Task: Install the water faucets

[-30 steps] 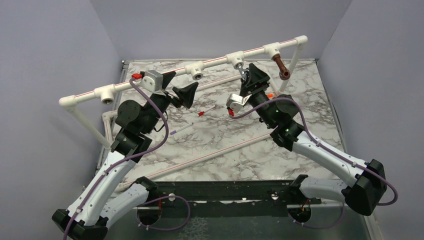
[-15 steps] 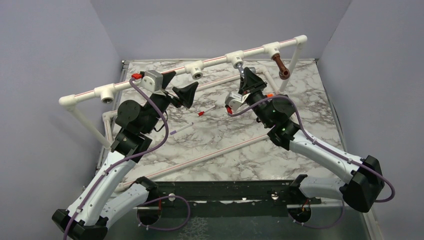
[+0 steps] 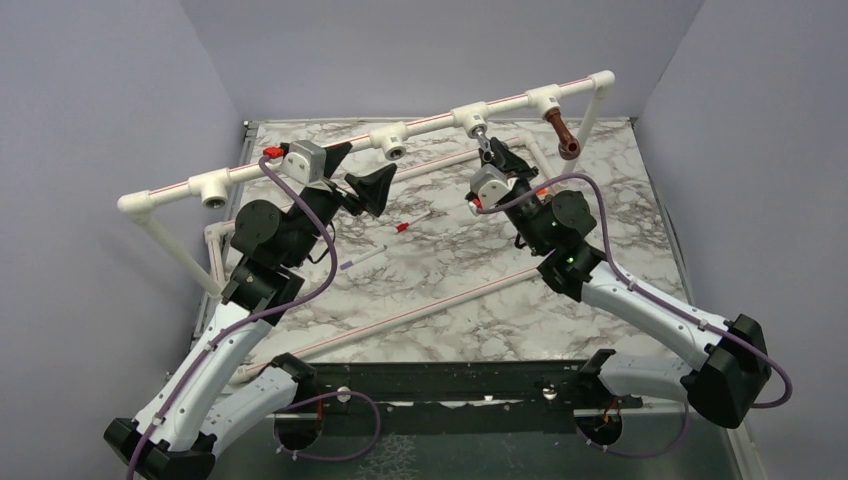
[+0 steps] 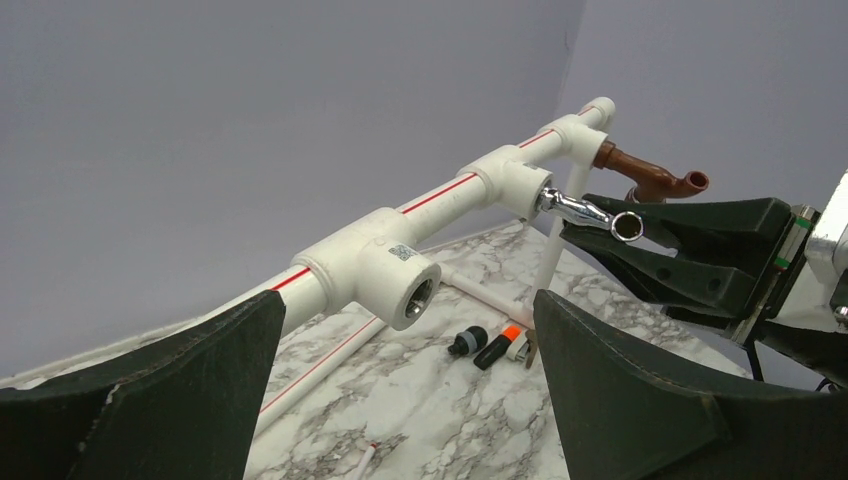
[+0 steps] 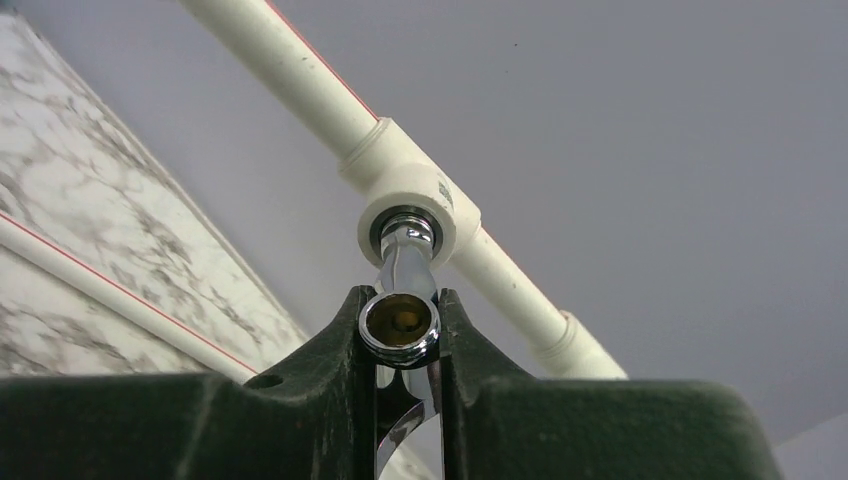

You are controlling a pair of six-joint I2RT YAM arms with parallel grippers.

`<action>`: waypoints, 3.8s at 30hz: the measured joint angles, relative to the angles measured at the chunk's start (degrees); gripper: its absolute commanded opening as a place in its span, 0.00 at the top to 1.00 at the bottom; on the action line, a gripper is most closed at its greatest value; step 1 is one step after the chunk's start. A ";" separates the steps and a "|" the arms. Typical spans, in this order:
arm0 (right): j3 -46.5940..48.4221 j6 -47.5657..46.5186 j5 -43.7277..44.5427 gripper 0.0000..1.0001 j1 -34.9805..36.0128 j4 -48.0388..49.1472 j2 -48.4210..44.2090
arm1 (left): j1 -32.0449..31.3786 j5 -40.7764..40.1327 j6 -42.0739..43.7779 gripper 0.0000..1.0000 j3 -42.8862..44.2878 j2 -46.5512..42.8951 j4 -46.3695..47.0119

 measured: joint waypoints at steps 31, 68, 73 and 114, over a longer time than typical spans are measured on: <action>-1.44 93.04 16.44 0.99 0.00 4.24 -0.11 | 0.00 0.00 -0.02 0.05 0.00 0.33 0.00; -0.24 138.90 21.14 0.58 0.33 -9.27 -2.69 | -0.37 0.50 -1.27 0.05 0.00 0.70 0.07; -0.24 144.58 21.29 0.42 0.33 -10.91 -3.89 | -0.31 0.44 -1.25 0.05 0.00 1.16 0.09; 9.57 39.32 3.91 0.28 0.28 -31.78 -16.24 | -0.31 0.46 -1.25 0.05 0.00 1.14 0.04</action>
